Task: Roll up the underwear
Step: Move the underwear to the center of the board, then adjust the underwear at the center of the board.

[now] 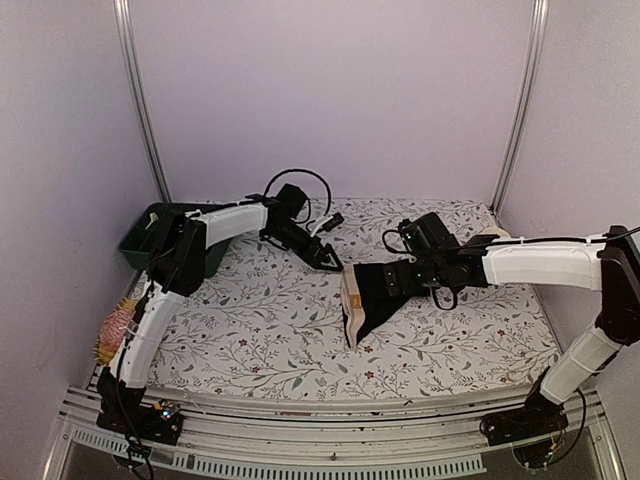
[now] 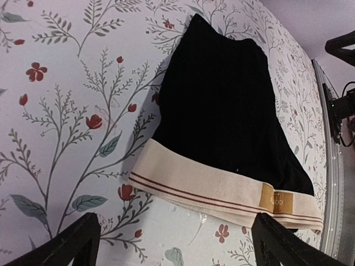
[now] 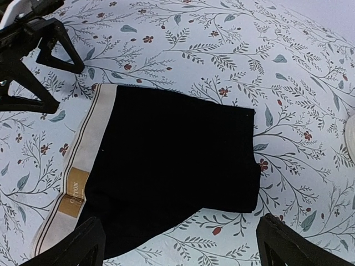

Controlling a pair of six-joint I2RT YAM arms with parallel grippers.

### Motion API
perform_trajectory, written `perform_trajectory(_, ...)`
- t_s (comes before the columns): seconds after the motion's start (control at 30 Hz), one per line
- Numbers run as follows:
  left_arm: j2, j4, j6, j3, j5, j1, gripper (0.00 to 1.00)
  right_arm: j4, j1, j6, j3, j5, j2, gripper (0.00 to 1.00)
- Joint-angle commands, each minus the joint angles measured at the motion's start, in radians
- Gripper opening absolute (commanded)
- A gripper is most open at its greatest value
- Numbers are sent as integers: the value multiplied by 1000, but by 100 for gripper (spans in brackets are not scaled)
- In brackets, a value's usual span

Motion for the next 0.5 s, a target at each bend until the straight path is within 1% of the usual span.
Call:
perform_trajectory(0.0,65,-14,-35,73,-83,-17,95,100,-3,-16,-44,-48,-4,97)
perform_trajectory(0.13,102,-9,-36,122,-77,-37,91,126,-3,-23,-80,-49,-41,97)
perform_trajectory(0.3,116,-7,30,125,-106,-72,87,159,-3,-30,-127,-63,-113,97)
perform_trajectory(0.47,145,-7,45,135,-87,-80,82,173,-3,-30,-157,-66,-171,96)
